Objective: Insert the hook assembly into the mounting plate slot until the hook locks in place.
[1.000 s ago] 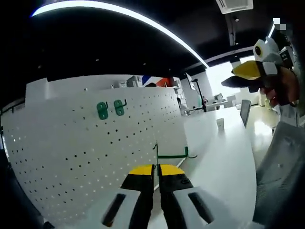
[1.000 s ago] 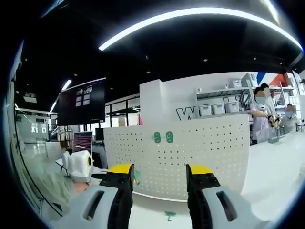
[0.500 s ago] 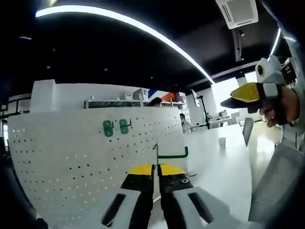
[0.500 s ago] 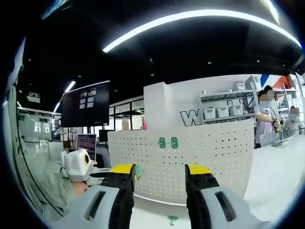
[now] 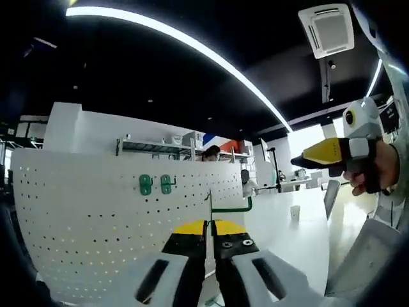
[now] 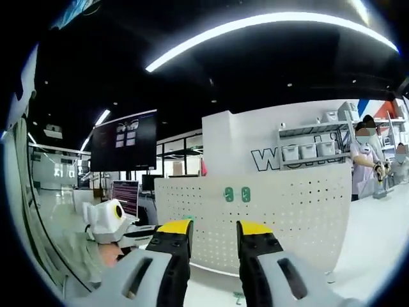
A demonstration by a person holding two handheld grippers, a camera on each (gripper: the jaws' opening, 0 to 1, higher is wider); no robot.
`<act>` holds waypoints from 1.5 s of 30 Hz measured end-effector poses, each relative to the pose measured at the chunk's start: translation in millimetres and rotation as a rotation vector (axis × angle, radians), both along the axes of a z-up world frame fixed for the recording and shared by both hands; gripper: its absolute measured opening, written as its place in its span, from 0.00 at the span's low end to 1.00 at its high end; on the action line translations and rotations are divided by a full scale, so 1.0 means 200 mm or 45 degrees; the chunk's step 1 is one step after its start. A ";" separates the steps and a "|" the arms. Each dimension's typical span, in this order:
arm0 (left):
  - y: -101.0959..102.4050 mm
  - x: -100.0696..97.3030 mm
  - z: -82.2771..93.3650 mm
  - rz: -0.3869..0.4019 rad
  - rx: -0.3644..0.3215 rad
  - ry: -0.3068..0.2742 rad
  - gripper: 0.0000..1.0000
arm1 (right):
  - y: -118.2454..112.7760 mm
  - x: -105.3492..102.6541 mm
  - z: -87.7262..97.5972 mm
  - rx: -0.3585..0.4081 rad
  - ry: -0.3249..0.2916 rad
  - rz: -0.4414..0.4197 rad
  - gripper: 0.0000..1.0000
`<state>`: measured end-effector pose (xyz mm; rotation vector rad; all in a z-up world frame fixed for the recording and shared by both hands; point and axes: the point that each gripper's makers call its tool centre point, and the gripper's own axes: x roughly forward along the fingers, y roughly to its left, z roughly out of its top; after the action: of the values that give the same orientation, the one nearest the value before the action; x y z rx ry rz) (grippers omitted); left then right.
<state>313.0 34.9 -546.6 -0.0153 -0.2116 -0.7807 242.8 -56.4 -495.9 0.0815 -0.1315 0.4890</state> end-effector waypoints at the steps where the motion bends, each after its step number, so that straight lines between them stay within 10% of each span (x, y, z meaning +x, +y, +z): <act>1: 0.00 -0.01 0.02 -0.003 -0.015 -0.007 0.03 | 0.01 0.00 0.01 -0.002 -0.002 0.009 0.24; 45: -0.19 -0.27 0.32 -0.246 -0.195 -0.125 0.03 | 0.22 0.04 0.14 0.061 -0.010 0.177 0.14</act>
<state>258.4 -3.0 -482.9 -0.1439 -0.3665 -0.9575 250.9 -12.9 -468.7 0.1363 -0.1457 0.6248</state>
